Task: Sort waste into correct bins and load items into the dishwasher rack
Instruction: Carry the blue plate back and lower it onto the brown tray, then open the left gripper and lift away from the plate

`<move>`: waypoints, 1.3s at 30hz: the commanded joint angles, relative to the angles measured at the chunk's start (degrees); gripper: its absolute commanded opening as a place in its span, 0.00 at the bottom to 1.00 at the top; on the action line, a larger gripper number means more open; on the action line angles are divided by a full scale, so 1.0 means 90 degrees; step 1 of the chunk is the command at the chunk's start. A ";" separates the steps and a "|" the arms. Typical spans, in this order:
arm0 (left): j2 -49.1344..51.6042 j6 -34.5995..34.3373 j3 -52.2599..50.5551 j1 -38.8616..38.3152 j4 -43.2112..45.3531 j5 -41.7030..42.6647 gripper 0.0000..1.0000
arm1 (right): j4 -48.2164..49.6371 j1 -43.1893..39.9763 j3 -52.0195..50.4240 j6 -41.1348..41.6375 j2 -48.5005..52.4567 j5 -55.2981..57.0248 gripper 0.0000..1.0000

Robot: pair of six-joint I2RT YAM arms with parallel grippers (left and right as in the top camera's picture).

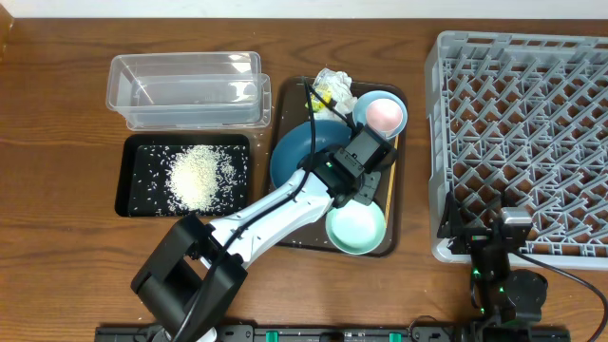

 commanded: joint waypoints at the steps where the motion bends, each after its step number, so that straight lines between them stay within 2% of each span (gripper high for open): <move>1: 0.0015 -0.0109 0.0010 -0.0017 -0.0131 0.0695 0.06 | -0.0022 -0.0085 -0.0007 -0.0085 -0.0036 -0.0044 0.99; 7: 0.0010 -0.0107 0.0012 -0.0019 -0.0444 0.0702 0.08 | -0.0022 -0.0085 -0.0007 -0.0085 -0.0036 -0.0044 0.99; 9: -0.0002 -0.0102 0.0012 -0.0019 -0.0532 0.0699 0.16 | -0.0022 -0.0085 -0.0007 -0.0085 -0.0036 -0.0044 0.99; 13: -0.0121 -0.0100 0.0017 -0.0019 -0.0578 0.0663 0.50 | -0.0022 -0.0085 -0.0007 -0.0085 -0.0036 -0.0044 0.99; 18: -0.0474 -0.0095 0.0034 -0.0015 -0.0571 -0.0015 0.64 | -0.0022 -0.0085 -0.0007 -0.0085 -0.0036 -0.0044 0.99; 23: -0.0986 -0.0029 0.0073 0.0061 -0.0488 -0.0872 0.70 | -0.0022 -0.0085 -0.0007 -0.0085 -0.0036 -0.0044 0.99; 28: -0.1350 -0.0010 0.0520 0.0503 -0.0627 -0.0753 0.80 | -0.0022 -0.0085 -0.0007 -0.0085 -0.0036 -0.0044 0.99; 32: -0.1241 0.0333 0.1676 0.1171 -0.1630 0.0282 0.82 | -0.0022 -0.0083 -0.0007 -0.0085 -0.0036 -0.0044 0.99; 37: -0.0658 0.0673 0.3611 0.2101 -0.3813 0.1217 0.83 | -0.0022 -0.0085 -0.0007 -0.0085 -0.0036 -0.0044 0.99; 39: -0.0476 0.1005 0.3976 0.2365 -0.4070 0.1365 0.84 | -0.0024 -0.0083 -0.0007 -0.0085 -0.0036 -0.0044 0.99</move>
